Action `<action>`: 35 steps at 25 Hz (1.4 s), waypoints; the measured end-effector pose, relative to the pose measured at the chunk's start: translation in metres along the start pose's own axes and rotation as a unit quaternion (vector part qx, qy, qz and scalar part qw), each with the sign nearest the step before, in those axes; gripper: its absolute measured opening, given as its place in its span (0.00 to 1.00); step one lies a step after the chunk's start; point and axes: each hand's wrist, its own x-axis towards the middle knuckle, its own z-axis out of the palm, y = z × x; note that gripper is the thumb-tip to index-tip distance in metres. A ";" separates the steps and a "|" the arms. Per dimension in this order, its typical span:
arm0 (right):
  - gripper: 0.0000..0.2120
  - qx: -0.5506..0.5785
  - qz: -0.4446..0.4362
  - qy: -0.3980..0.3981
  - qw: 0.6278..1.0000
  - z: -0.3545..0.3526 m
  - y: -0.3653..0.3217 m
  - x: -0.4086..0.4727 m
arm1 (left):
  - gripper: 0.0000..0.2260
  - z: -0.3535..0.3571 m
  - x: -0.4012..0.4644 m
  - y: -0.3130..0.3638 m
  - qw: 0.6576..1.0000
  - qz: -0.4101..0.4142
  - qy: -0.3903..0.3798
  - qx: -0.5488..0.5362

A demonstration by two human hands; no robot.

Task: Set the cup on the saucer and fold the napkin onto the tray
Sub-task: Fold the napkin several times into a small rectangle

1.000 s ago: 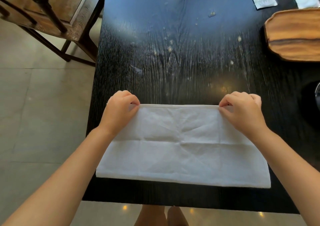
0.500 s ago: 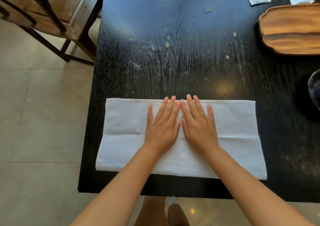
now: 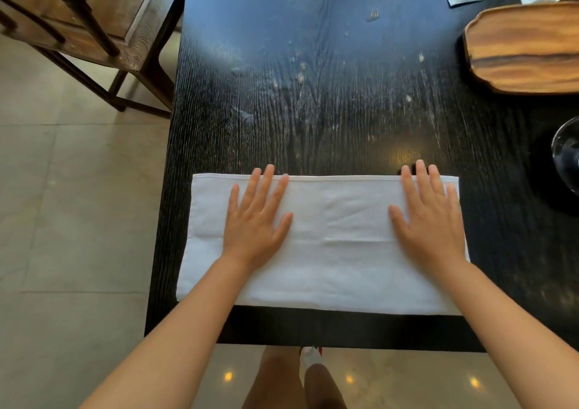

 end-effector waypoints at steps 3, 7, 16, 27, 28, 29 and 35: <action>0.31 -0.003 -0.002 -0.002 1.000 0.000 0.000 0.000 | 0.29 -0.010 -0.014 -0.046 0.998 -0.057 -0.005 0.002; 0.31 -0.009 0.004 0.000 1.000 0.001 -0.001 0.000 | 0.32 -0.016 -0.023 -0.057 0.979 -0.200 0.023 0.040; 0.31 -0.005 -0.003 0.007 1.000 0.004 0.000 0.000 | 0.31 0.011 -0.060 0.084 0.999 -0.034 -0.030 0.020; 0.32 0.038 0.031 0.011 0.999 -0.001 -0.008 -0.002 | 0.38 -0.003 -0.111 -0.024 0.995 -0.093 -0.041 0.013; 0.33 0.060 0.046 0.016 0.997 -0.004 -0.019 -0.007 | 0.38 -0.003 -0.111 -0.024 0.995 -0.093 -0.041 0.014; 0.33 0.079 0.042 0.024 0.996 -0.005 -0.037 -0.015 | 0.39 -0.003 -0.111 -0.024 0.995 -0.094 -0.043 0.013; 0.30 0.025 -0.145 -0.016 0.989 0.025 -0.155 -0.098 | 0.40 -0.004 -0.111 -0.022 0.995 -0.092 -0.036 0.014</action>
